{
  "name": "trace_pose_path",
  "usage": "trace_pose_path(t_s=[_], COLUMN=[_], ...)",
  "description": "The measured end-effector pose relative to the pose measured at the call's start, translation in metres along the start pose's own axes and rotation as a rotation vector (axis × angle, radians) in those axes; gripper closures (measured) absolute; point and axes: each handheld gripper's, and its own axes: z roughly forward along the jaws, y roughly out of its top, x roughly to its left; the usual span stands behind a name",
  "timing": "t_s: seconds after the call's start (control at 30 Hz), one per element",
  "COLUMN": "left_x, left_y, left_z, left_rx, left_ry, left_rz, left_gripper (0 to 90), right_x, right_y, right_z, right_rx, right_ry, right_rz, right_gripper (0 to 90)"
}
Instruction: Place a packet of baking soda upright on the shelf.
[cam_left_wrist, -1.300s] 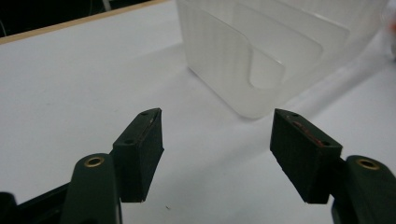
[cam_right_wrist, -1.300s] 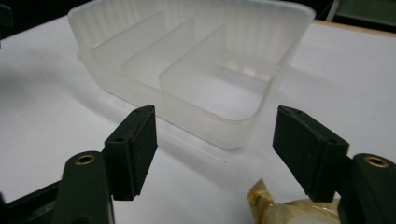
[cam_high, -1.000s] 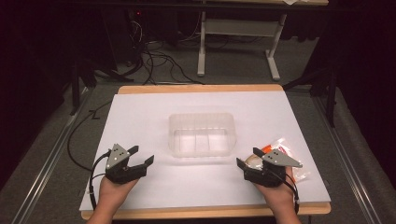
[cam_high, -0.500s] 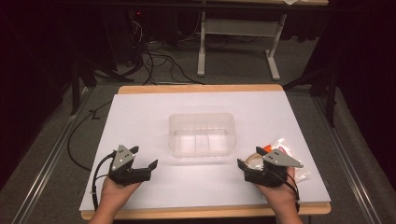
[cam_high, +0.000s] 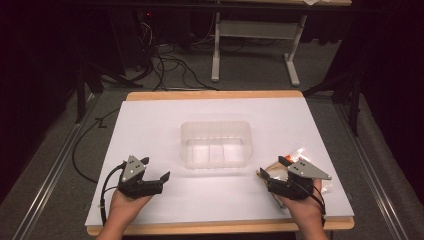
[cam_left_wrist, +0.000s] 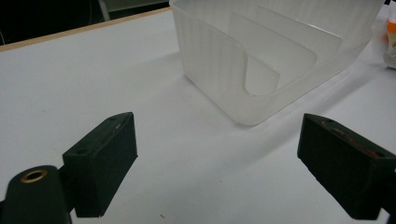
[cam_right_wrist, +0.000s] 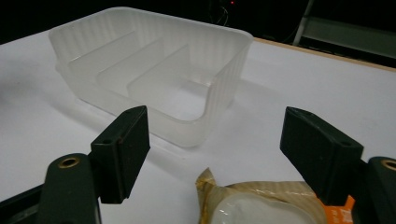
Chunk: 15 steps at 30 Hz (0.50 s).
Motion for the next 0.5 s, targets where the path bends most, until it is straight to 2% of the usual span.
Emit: trace_pose_path(t_s=[0.23, 0.33, 0.43, 0.47, 0.5], left_x=[0.003, 0.005, 0.006, 0.006, 0.006], left_y=[0.000, 0.001, 0.002, 0.003, 0.003], left_z=[0.001, 0.003, 0.005, 0.008, 0.008], left_rx=[0.012, 0.013, 0.025, 0.028, 0.028], left_ry=[0.001, 0.015, 0.025, 0.030, 0.030], left_rz=[-0.007, -0.009, 0.004, 0.005, 0.005], left_gripper=[10.5, 10.4, 10.0, 9.7, 9.6], right_x=[-0.026, -0.040, -0.047, -0.054, -0.054], right_y=[-0.006, -0.012, -0.016, -0.020, -0.020], right_z=[-0.011, -0.014, -0.014, -0.015, -0.015], right_rx=[0.008, 0.018, 0.029, 0.044, 0.044], right_ry=[-0.083, -0.116, -0.127, -0.145, -0.145], right_rz=[0.042, 0.066, 0.086, 0.103, 0.103], right_gripper=[23.5, 23.6, 23.5, 22.9, 22.9])
